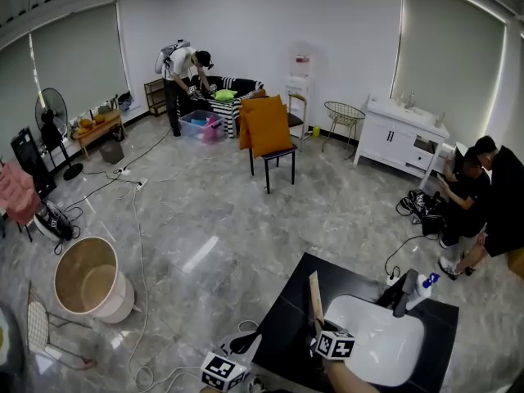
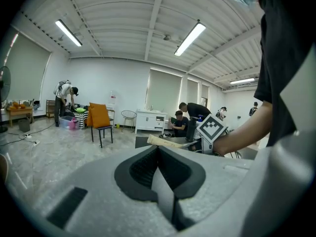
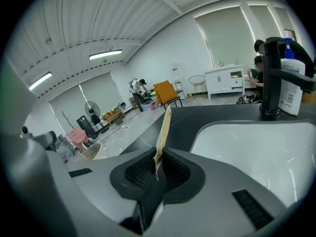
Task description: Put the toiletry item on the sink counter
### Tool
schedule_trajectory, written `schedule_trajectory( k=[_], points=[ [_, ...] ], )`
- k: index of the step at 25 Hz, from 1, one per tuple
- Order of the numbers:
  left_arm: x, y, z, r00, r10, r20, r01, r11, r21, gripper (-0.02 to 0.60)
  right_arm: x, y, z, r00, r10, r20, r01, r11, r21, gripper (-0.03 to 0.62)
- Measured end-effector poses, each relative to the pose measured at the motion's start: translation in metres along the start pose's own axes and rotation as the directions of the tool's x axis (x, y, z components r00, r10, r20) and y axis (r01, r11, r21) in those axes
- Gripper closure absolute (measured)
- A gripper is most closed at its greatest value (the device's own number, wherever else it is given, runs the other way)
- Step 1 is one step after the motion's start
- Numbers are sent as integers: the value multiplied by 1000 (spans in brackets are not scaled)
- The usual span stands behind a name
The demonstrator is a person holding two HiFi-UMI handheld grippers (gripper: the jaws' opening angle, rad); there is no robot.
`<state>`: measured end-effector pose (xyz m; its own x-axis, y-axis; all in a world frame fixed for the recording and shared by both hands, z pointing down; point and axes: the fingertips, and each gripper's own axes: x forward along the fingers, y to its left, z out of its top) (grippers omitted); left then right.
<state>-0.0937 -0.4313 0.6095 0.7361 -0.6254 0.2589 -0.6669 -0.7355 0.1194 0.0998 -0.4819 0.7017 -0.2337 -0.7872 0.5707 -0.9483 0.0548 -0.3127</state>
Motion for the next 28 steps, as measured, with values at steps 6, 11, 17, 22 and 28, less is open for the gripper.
schedule_trajectory(
  k=[6,11,17,22,28],
  points=[
    [-2,13,-7,999,7,-49,-10,998,-59,581,30,0,-9,998,-46,-45,47,999,26,557],
    [1,26,-13,999,-8,-33,7,1000,-29,581,46,5,-7,994,-73,-80,75,997,13,556],
    [-4,36,-11,999,-14,-29,13,1000,-28,581,57,8,-6,990,-107,-95,108,994,11,553],
    [-8,41,-7,1000,-9,-25,8,1000,-19,581,61,8,-8,986,-126,-106,127,992,2,525],
    [-12,43,-8,1000,3,-21,-3,1000,-14,581,61,6,-12,984,-133,-118,136,991,17,449]
  ],
)
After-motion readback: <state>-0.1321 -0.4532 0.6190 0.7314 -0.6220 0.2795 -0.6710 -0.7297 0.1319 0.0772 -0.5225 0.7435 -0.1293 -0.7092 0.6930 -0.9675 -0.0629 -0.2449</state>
